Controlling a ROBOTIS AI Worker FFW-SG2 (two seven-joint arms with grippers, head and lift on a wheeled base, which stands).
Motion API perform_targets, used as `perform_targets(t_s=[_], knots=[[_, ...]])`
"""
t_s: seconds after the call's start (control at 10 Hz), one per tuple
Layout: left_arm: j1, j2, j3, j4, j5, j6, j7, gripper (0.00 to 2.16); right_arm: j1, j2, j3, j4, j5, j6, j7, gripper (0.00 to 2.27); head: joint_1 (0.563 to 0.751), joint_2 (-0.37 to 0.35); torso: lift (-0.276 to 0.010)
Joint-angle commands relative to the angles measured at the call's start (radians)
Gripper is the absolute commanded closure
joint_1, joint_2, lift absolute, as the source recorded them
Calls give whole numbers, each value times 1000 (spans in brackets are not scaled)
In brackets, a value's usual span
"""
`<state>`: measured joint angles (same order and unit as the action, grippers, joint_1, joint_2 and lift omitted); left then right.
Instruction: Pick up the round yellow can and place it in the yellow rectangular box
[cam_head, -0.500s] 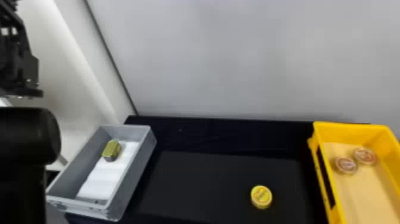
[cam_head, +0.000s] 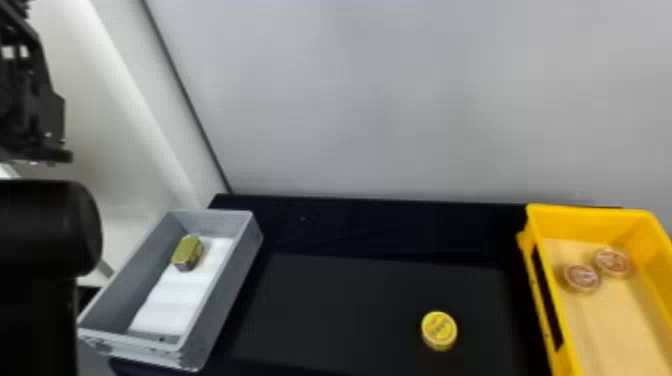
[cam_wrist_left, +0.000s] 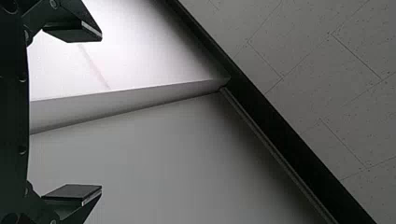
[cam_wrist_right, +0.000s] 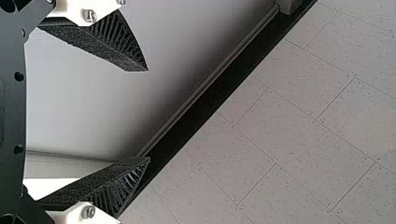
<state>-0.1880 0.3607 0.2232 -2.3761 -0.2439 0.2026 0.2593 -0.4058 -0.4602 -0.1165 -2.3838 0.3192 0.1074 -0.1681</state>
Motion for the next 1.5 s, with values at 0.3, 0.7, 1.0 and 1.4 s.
perform_targets(t_s=[0.3,0.7,1.0,1.4], knots=[[15,6,15,-3,0,0,0,130,-85,58,55,-1,-216,519,-2,133,694,223,0],[4,5,-5,1,0,12,0,130,-114,109,83,115,-440,958,105,133,694,223,0],[-7,0,-27,9,0,12,0,130,-73,107,116,354,-782,991,110,134,694,223,0],[-22,-12,-57,28,0,12,0,130,-30,109,210,557,-896,1016,219,134,694,223,0]])
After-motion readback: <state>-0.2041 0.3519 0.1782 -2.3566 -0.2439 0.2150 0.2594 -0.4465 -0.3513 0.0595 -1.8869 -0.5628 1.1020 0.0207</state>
